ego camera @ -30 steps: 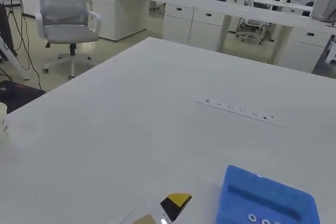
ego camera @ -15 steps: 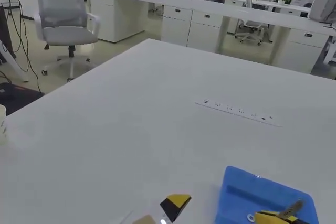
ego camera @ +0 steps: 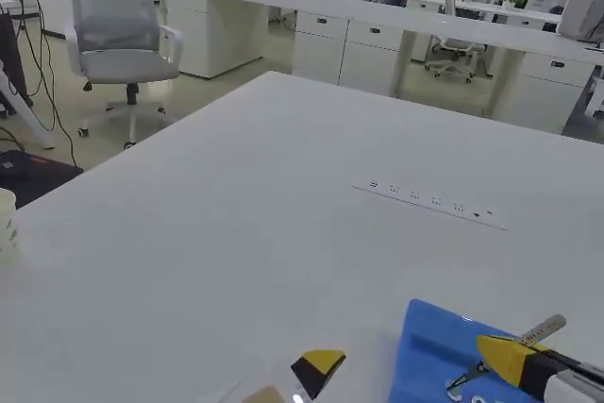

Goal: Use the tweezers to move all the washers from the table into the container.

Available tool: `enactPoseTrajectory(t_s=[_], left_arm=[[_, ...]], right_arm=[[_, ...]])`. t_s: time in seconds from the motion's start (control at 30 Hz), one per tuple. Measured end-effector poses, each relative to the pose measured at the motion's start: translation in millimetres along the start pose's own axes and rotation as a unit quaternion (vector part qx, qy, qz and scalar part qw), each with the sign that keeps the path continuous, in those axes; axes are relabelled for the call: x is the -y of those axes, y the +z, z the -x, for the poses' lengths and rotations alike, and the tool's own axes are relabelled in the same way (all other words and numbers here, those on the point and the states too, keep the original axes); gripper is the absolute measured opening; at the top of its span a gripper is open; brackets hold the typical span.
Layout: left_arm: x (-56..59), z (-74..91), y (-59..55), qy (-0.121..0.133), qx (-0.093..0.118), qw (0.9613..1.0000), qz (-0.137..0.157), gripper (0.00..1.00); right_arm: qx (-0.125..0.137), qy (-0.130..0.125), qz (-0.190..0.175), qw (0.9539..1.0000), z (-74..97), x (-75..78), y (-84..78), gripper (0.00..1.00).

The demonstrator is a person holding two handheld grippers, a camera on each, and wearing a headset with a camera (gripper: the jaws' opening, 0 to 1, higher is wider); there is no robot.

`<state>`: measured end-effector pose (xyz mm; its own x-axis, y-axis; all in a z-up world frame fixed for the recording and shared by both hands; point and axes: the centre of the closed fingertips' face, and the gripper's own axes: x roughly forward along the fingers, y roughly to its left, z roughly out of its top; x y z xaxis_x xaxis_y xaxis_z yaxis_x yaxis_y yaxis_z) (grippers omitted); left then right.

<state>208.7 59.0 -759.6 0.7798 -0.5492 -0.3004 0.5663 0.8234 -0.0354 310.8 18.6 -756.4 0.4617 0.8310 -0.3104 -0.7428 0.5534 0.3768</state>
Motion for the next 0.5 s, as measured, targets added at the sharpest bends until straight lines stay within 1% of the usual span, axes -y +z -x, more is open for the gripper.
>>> enactPoseTrajectory(t_s=[0.2, 0.5], left_arm=[[2.1, -0.4, -1.0, -0.006, -0.003, 1.0, 0.002, 0.77], [2.6, -0.9, -1.6, -0.008, -0.004, 1.0, 0.002, 0.77]], right_arm=[[-0.003, -0.005, -0.006, 1.0, -9.9, 11.1, 3.6, 0.02], [-0.023, -0.011, -0.013, 0.9996, -24.9, 23.6, -2.0, 0.02]])
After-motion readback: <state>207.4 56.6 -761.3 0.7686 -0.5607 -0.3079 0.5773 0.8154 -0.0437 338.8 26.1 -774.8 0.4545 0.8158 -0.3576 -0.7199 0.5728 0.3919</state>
